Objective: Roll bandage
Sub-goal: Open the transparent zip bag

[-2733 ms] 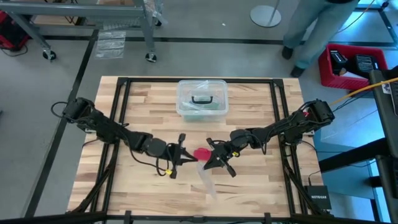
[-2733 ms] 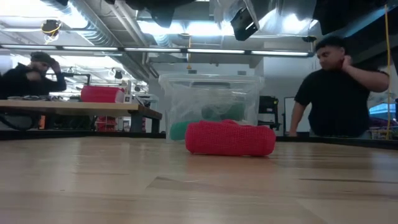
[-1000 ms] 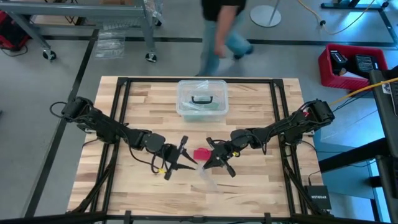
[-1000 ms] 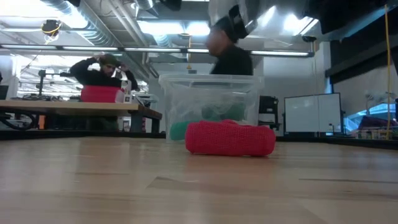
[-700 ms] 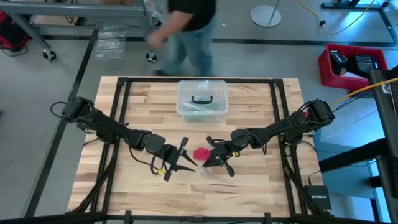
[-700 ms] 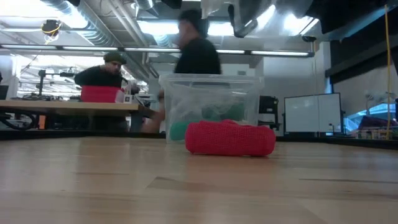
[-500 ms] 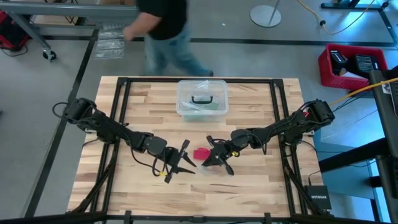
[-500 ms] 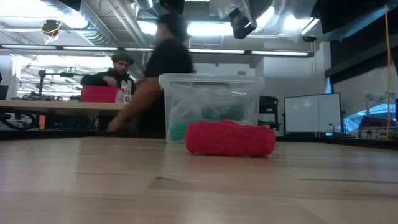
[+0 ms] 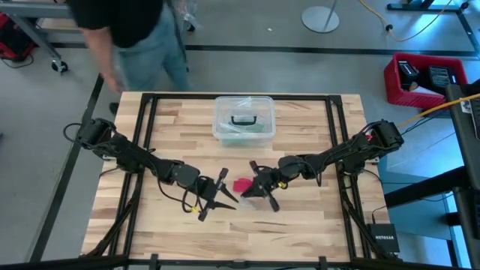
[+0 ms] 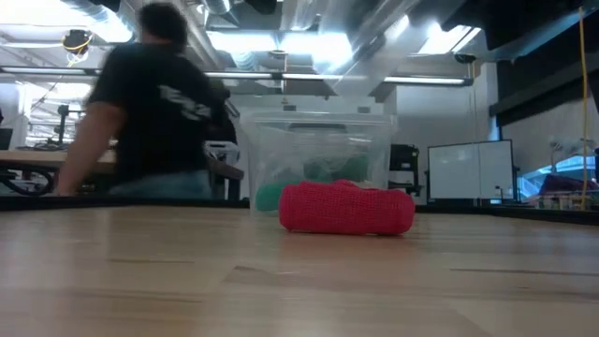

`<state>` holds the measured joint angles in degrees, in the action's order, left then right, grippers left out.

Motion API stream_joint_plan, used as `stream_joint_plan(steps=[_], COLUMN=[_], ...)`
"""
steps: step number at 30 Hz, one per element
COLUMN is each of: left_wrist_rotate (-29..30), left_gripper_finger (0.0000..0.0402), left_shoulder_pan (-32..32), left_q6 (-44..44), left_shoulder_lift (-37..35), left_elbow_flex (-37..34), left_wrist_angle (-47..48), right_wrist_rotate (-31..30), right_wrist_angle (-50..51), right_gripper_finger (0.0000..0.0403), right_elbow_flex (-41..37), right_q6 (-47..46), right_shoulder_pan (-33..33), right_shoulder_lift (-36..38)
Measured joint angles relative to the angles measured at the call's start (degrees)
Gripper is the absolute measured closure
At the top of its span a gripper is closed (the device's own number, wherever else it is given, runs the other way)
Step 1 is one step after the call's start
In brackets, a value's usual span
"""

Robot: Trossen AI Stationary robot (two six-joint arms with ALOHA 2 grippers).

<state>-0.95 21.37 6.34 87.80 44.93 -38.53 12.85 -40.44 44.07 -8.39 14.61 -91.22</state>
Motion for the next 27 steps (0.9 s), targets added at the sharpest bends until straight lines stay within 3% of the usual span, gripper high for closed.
stream_joint_plan(steps=[4,10,16,21,27], left_wrist_rotate=[0.57,7.06,5.15,5.15,9.42], left_gripper_finger=[0.0306,0.0313,0.0392,0.0392,0.0396], left_shoulder_pan=[-0.01,0.0,1.9,4.82,6.25], left_q6=[-0.64,-1.09,-2.08,-8.78,-10.14], left_shoulder_lift=[1.42,2.35,2.35,2.35,2.35], left_elbow_flex=[0.0,0.0,0.0,0.0,0.0], left_wrist_angle=[-0.69,-0.48,4.48,13.51,15.51], right_wrist_rotate=[-2.24,-3.25,-9.14,-14.43,-16.12], right_wrist_angle=[0.04,1.14,5.81,8.55,7.6], right_gripper_finger=[0.0403,0.0403,0.0403,0.0403,0.0401], right_elbow_flex=[0.0,0.0,0.0,0.0,0.0], right_q6=[-0.02,-0.02,0.19,1.34,1.34], right_shoulder_pan=[-0.02,0.0,0.01,0.05,0.05], right_shoulder_lift=[0.0,0.0,0.0,0.0,0.0])
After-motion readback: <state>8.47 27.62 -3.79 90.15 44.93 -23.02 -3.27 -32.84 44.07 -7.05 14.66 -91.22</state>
